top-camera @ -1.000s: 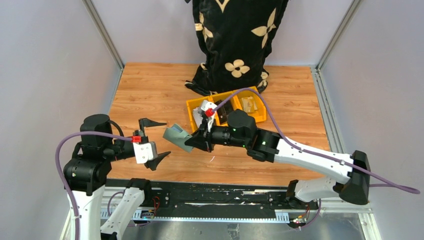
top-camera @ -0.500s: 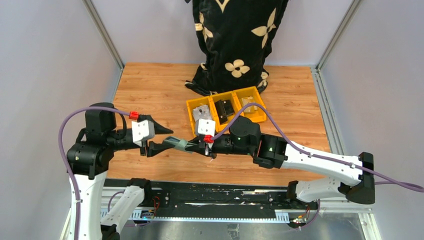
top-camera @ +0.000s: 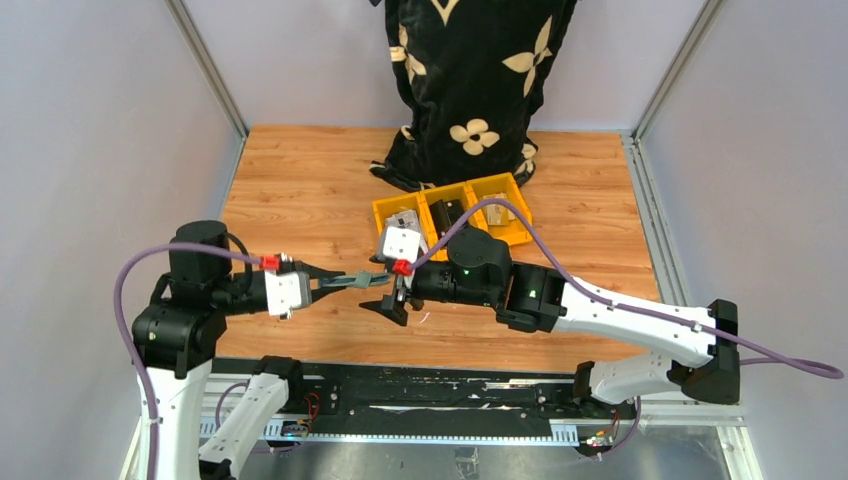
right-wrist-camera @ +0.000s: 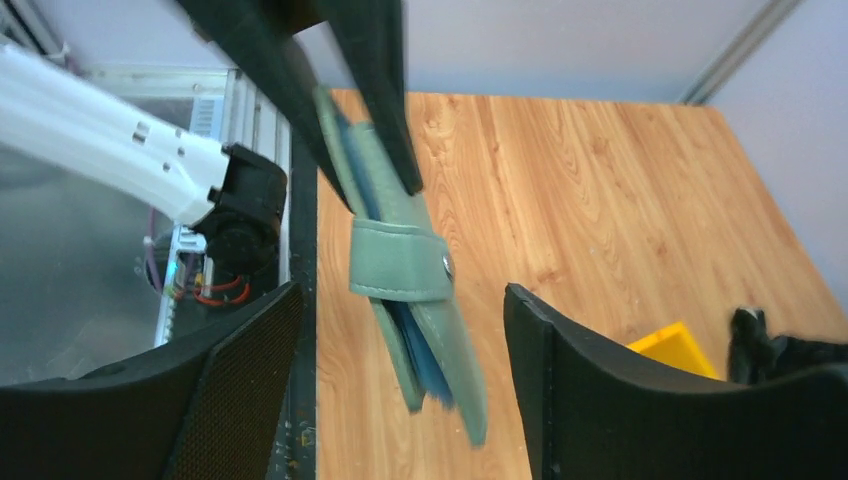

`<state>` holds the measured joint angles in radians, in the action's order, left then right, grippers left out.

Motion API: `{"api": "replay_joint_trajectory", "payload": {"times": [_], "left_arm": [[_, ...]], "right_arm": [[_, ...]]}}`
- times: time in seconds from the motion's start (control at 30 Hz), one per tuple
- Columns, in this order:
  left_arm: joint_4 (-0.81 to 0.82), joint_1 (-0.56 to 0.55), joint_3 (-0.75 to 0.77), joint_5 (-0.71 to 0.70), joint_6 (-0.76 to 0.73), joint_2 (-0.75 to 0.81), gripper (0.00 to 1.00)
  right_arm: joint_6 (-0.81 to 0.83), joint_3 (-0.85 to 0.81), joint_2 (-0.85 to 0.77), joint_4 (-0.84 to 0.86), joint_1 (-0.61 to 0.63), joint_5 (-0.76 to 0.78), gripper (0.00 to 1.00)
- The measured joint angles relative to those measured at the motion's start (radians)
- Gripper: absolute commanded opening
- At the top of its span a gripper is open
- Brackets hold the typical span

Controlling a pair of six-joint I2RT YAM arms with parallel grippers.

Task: Take the credit cards out of the card holder
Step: Open the card holder.

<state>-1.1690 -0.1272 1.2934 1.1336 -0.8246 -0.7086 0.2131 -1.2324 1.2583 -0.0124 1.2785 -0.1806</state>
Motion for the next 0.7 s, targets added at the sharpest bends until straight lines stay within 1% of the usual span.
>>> {"api": "replay_joint_trajectory", "payload": {"times": [0.03, 0.13, 0.2, 0.23, 0.27, 0.4, 0.5, 0.6, 0.7], "left_arm": [[0.002, 0.0, -0.011, -0.028, -0.076, 0.016, 0.0], [0.001, -0.001, -0.06, -0.111, -0.328, 0.08, 0.0], [-0.006, -0.001, -0.095, -0.166, -0.535, 0.121, 0.0], [-0.006, -0.001, -0.106, -0.183, -0.618, 0.132, 0.0], [-0.002, -0.001, -0.122, -0.201, -0.711, 0.144, 0.0], [0.029, -0.002, -0.18, -0.235, -1.006, 0.172, 0.0], [0.066, -0.002, -0.206, -0.235, -1.119, 0.185, 0.0], [0.107, -0.002, -0.231, -0.215, -1.182, 0.201, 0.0], [0.132, -0.002, -0.236, -0.188, -1.213, 0.21, 0.0]], "right_arm": [[-0.026, 0.0, -0.002, 0.003, 0.0, 0.021, 0.79], [-0.172, 0.006, -0.023, 0.01, -0.026, 0.082, 0.79], [-0.319, 0.035, -0.066, 0.034, -0.074, 0.106, 0.8], [-0.365, 0.047, -0.08, 0.042, -0.089, 0.113, 0.8], [-0.459, 0.068, -0.104, 0.058, -0.119, 0.122, 0.8], [-0.751, 0.128, -0.141, 0.107, -0.194, 0.136, 0.81], [-0.908, 0.161, -0.127, 0.139, -0.216, 0.125, 0.82], [-1.02, 0.165, -0.085, 0.171, -0.229, 0.093, 0.82], [-1.109, 0.165, -0.04, 0.209, -0.247, 0.056, 0.83]]}}
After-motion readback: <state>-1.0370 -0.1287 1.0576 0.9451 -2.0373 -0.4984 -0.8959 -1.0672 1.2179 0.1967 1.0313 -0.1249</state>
